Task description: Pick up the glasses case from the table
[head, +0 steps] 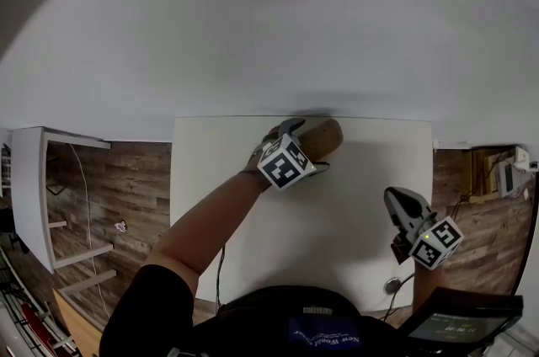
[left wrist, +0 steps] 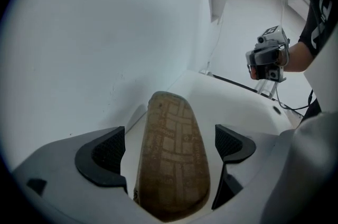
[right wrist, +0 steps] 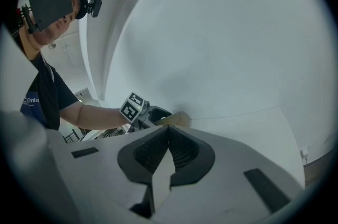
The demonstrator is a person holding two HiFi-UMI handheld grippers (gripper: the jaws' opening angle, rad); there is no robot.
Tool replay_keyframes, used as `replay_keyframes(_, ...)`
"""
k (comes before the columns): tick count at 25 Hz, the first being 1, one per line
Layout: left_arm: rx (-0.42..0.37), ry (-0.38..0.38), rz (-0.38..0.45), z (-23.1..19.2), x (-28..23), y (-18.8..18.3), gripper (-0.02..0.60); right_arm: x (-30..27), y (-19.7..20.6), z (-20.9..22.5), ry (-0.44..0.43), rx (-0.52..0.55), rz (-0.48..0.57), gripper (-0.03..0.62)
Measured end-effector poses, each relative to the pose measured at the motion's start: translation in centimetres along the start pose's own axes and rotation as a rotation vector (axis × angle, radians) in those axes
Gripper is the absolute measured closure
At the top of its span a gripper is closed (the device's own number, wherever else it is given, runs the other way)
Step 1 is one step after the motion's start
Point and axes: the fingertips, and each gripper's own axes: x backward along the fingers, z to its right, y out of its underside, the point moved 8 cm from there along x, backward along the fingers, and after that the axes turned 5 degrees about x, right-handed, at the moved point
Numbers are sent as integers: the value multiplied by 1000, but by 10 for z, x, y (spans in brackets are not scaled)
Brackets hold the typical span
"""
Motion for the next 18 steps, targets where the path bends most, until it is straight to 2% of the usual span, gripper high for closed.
replay_keyframes(10,26,55,-85,-11,-35,5,43,-5,8,9,4,-25,-9,605)
replay_keyframes(14,47,80,-93,-13,-42,4,41,-7,10,11,-1,-38,-14,605)
replay_keyframes(16,31,80,-108,-13,-44,3,37,-8,11,12,1,-42,-14,605)
replay_keyframes(18,-24,66,-133,-7,-46,3,24,-8,13,13,5,-44,-12,605)
